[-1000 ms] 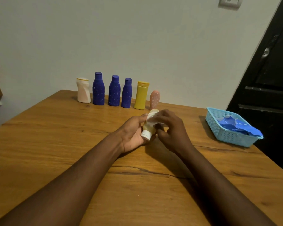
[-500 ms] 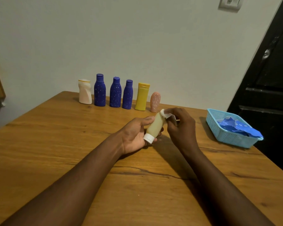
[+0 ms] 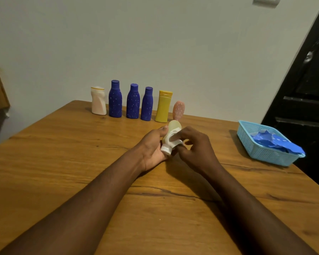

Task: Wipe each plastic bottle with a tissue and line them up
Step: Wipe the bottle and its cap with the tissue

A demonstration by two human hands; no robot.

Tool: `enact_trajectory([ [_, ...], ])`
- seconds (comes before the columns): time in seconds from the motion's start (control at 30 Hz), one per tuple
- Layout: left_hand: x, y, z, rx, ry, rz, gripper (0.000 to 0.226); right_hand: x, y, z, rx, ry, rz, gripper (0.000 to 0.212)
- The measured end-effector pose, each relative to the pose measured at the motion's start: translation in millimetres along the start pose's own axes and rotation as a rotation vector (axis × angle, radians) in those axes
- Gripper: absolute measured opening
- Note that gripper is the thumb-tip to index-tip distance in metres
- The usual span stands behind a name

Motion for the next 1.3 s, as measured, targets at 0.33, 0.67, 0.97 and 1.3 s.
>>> enact_trajectory([
  [0.33,-6,0,-3,0.226,0.116,-0.03,0.035,7,-4,20,-0.063,-0.296,0.01,0.024],
  [0.67,-5,2,-2,0.543,0.089,-0.193,0.045,6,-2,26,-0.146,-0.099,0.087,0.033],
  [0.97,-6,0,-1,0.498,0.099,-0.229,0.036,5,-9,27,-0.05,-0.274,-0.075,0.034],
  [1.3,-2,3,-3,0.628,0.046,-0.245,0.029,3,4,19,-0.083,-0.181,0.116,0.036],
])
Point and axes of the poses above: each hand's wrist, its own x-axis towards the middle knuckle, its own z-axis out of the back of the hand, y = z × x, the point moved 1 cm from there along x, towards the middle knuckle, and after that the axes turned 15 degrees about x, right-handed, at the moved point
